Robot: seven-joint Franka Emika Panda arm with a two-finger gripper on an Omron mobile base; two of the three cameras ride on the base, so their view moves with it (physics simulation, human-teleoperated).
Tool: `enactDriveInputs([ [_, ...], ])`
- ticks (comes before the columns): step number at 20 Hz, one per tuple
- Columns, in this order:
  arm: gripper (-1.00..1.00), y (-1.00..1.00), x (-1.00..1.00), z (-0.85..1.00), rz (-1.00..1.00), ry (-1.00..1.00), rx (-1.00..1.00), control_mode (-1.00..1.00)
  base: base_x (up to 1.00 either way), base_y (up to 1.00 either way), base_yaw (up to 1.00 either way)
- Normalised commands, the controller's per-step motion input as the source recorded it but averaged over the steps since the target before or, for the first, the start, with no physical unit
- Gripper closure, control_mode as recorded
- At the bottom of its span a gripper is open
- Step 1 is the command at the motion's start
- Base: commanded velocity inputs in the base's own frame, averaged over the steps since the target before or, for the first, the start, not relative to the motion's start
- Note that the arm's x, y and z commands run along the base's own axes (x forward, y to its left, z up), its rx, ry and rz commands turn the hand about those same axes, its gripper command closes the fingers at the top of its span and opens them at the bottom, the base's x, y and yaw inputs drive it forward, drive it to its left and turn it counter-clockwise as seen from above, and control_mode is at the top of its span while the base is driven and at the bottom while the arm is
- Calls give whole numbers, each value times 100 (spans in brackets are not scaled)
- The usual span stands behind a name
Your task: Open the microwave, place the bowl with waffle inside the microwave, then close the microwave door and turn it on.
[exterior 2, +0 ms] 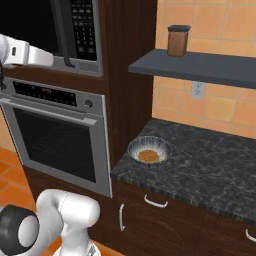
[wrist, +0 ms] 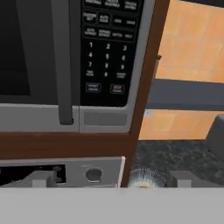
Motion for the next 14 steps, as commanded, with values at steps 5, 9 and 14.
enactDriveInputs([
  [5,-100,0,72,14,0,0,0,-100,0,0,0],
  [9,-100,5,64,5,-2,0,-1,-100,0,0,0],
  [14,-100,26,62,0,-5,0,-8,-100,0,0,0],
])
